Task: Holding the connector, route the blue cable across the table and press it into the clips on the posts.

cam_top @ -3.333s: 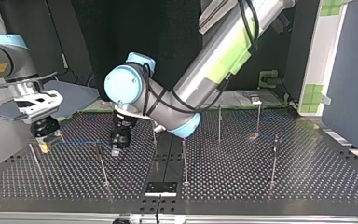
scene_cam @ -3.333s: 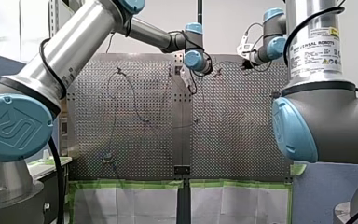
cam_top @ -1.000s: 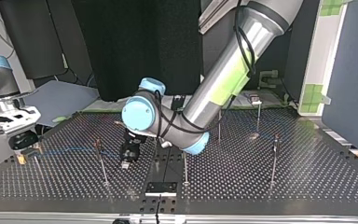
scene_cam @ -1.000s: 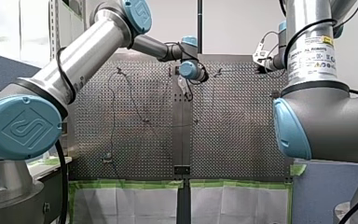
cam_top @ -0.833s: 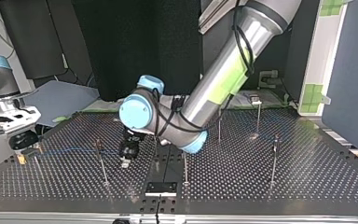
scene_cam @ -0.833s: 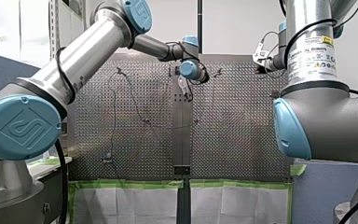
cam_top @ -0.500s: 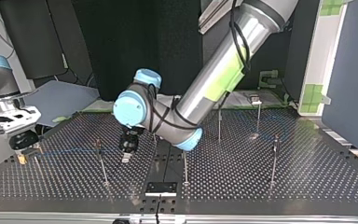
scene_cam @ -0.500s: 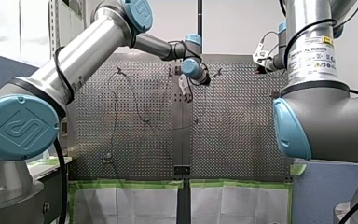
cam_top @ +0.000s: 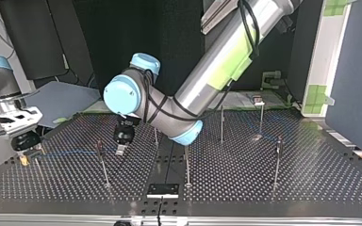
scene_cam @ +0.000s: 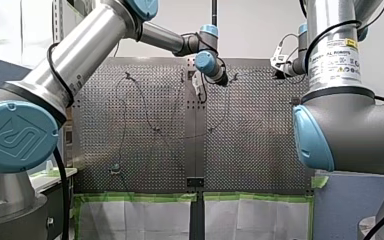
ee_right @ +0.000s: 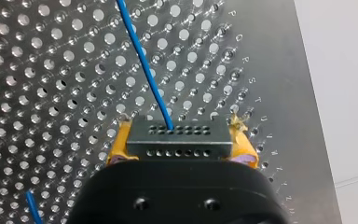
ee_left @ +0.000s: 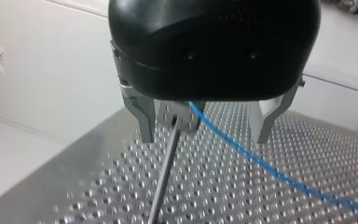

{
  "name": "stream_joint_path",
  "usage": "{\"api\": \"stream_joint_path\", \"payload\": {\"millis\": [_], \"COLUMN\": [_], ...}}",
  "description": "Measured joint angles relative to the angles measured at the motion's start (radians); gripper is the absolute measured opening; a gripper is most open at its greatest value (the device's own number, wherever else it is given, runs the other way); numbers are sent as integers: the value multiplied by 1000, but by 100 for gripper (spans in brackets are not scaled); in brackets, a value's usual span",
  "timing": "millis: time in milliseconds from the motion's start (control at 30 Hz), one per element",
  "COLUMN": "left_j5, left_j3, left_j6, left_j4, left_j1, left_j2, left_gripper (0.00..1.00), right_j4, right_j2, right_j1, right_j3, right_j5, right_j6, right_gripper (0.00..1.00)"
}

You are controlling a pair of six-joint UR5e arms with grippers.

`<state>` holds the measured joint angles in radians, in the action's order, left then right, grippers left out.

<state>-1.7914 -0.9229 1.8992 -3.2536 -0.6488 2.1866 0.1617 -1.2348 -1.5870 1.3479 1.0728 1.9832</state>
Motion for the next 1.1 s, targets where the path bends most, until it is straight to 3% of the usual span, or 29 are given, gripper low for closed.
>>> {"api": "stream_joint_path", "payload": {"millis": [233, 833, 1100], "left_j5": [-22, -124, -139], "left_j3": [-57, -216, -283], "left_j6": [-14, -102, -78], "left_j4": [9, 163, 229], "left_j1": [-10, -18, -26], "left_j2": [-57, -216, -283], "left_gripper": [100, 100, 100], "right_j4": [-2, -2, -2], "right_j2": [0, 0, 0], "right_j1": [-2, -10, -14], "right_j3": [0, 0, 0], "right_j5": [0, 0, -2], "right_j6": [-1, -2, -2], "right_gripper": [0, 0, 0]}}
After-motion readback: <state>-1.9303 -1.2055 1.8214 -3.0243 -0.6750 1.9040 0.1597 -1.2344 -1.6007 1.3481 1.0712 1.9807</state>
